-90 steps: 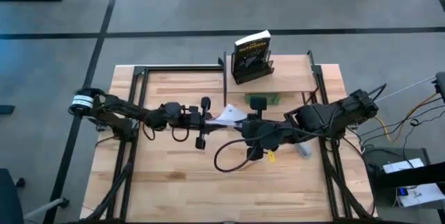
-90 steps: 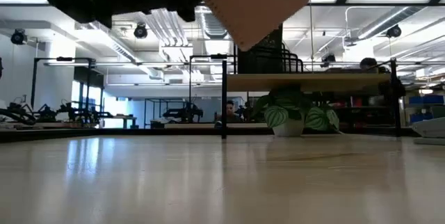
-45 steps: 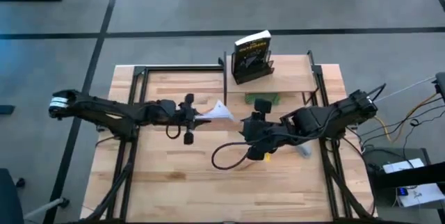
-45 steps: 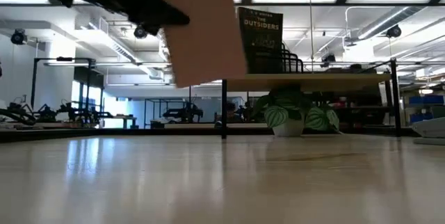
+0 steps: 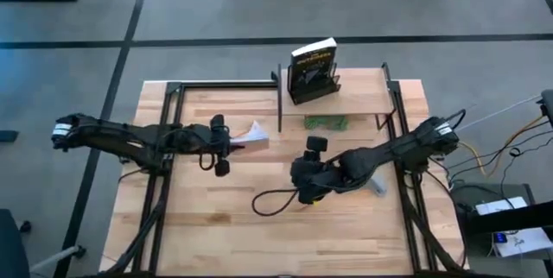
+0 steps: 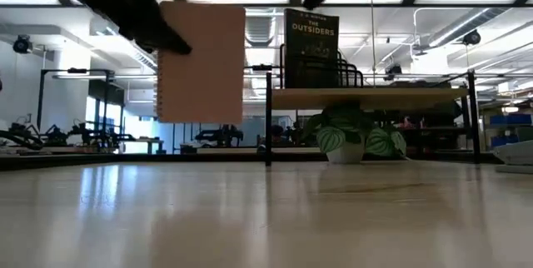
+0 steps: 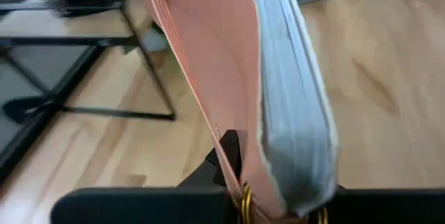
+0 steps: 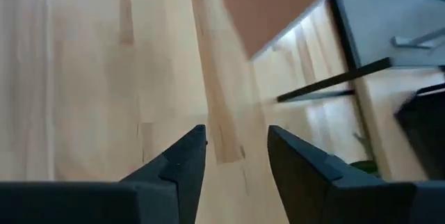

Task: Stock shelves
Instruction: Remove the pink notebook from the black desk organizer on the shelf

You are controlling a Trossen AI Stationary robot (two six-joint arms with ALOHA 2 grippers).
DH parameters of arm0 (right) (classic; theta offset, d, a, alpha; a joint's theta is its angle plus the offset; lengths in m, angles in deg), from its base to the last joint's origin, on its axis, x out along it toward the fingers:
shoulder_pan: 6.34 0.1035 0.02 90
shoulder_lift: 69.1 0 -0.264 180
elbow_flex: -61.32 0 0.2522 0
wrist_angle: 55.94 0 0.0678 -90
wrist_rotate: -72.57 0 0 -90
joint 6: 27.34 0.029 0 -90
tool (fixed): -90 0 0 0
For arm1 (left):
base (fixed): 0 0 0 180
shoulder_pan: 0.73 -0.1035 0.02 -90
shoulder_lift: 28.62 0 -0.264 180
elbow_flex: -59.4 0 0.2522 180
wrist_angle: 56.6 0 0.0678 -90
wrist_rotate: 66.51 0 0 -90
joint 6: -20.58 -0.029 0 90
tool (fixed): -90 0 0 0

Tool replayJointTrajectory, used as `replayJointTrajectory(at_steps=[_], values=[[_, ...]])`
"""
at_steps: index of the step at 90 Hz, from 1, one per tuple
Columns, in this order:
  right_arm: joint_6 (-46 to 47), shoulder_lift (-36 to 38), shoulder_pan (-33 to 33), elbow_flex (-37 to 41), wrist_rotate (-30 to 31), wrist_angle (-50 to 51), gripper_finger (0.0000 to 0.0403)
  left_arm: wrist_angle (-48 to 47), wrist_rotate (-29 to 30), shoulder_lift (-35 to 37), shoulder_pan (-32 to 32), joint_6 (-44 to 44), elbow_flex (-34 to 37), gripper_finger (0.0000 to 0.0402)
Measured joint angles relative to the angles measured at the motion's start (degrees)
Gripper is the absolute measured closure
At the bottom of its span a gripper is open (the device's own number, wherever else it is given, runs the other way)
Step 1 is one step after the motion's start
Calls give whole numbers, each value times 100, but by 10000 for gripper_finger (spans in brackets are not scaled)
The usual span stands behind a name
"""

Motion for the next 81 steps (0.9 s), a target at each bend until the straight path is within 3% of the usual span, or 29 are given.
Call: replayJointTrajectory(at_steps=[34,63,81], values=[[97,-1178,-249,7,-4,-502,295,-1650,284,127,-61,868,-434,394],[174,-1503,-148,4,15,-1158,337,-2975,1935,-228,-187,1145,-1049,393],[299,-1513,139,75,16,-1161,364,-3392,1370,-529,-188,1589,-994,393]])
